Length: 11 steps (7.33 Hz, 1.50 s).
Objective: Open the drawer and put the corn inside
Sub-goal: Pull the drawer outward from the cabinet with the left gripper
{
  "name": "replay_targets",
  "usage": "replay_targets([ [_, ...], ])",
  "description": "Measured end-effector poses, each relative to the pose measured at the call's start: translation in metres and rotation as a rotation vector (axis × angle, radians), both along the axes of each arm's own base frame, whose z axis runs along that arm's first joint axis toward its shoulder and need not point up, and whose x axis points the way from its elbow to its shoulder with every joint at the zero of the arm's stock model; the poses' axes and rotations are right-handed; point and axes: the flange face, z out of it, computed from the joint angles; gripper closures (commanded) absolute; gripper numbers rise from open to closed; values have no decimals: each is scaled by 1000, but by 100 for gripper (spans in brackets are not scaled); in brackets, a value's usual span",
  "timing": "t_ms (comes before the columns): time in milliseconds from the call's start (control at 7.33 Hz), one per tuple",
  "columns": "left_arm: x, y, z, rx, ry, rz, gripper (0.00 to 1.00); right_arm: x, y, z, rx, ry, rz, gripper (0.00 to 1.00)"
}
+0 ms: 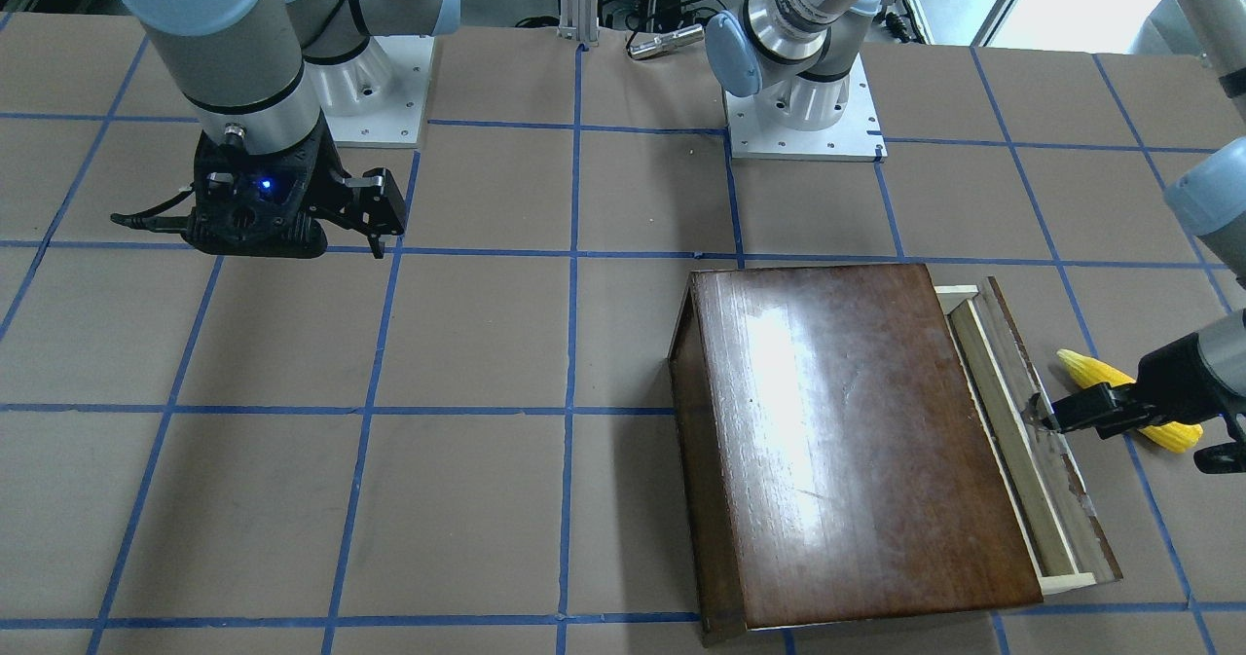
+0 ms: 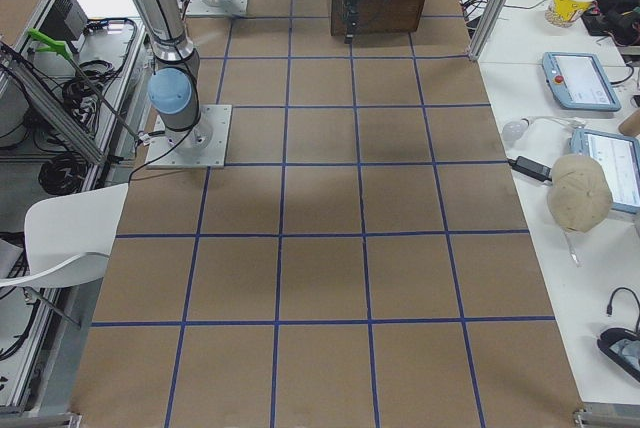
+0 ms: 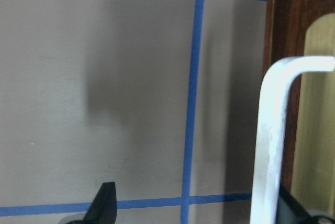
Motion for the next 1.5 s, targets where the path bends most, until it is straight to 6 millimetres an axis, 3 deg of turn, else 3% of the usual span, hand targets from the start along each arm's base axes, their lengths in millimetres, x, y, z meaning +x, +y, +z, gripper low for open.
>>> replay_targets([
  [682,17,7,1,-5,2,-9,0,0,0,0,0,-1,0,0],
  [1500,24,11,3,7,-35,-40,0,0,0,0,-1,-1,0,0],
])
